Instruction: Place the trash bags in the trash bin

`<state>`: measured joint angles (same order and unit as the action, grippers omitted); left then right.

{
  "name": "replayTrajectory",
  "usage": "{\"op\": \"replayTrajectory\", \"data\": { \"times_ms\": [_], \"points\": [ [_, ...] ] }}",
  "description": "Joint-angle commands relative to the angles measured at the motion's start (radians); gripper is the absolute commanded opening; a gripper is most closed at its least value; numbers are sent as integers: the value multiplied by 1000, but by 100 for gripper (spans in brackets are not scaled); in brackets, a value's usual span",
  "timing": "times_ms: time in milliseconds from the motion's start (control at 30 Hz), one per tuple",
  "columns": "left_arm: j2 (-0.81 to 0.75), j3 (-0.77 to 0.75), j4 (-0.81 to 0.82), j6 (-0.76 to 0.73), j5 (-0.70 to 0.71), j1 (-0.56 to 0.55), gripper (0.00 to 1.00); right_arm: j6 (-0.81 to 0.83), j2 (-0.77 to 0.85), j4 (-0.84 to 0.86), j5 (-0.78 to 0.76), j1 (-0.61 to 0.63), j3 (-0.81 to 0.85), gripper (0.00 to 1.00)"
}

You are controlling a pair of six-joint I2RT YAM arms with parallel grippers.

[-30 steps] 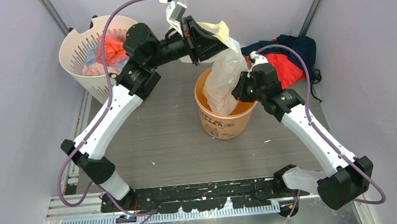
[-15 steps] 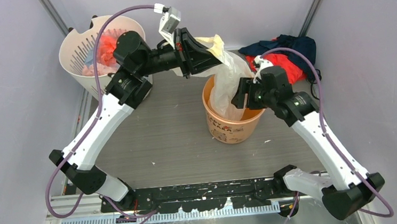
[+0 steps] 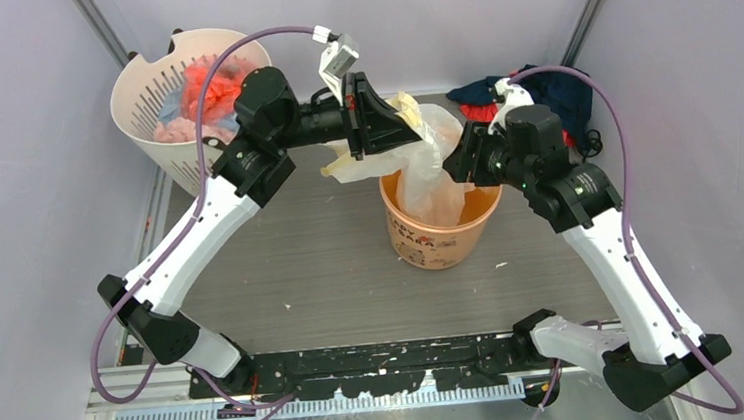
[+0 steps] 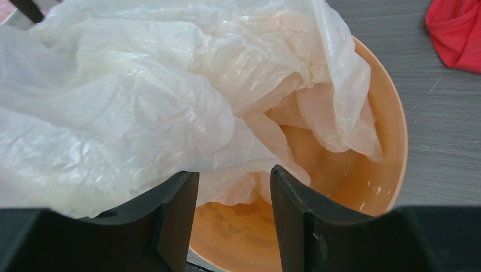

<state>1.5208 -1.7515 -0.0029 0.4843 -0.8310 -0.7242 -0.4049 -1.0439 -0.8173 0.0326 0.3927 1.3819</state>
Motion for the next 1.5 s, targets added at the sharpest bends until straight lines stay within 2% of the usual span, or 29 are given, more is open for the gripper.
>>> {"op": "replayTrajectory", "data": {
  "times_ms": [0, 200, 467, 700, 1000, 1233, 1300, 1367, 1467],
  "points": [
    [-19, 6, 51, 8, -42, 5, 0, -14, -47, 33, -105, 0, 36, 54],
    [-33, 22, 61, 21, -71, 4, 0, -9, -162, 74, -160, -12, 84, 56],
    [-54, 48, 59, 15, -84, 5, 0, -6, -234, 159, -182, -33, 74, 57],
    [-32, 49, 58, 6, -90, 4, 0, -37, -247, 212, -113, -35, -48, 43],
    [-5, 56, 87, 26, -99, 5, 0, -59, -250, 219, -47, -33, -140, 37],
    [12, 60, 95, 33, -107, 5, 0, -49, -211, 154, 9, -32, -140, 29],
    [16, 65, 98, 32, -108, 5, 0, -48, -166, 146, -6, -33, -125, 30],
    [17, 68, 103, 37, -110, 5, 0, -43, -122, 133, -29, -34, -96, 38],
    [18, 73, 109, 42, -115, 5, 0, -34, -77, 103, -109, -34, -35, 44]
  ]
}}
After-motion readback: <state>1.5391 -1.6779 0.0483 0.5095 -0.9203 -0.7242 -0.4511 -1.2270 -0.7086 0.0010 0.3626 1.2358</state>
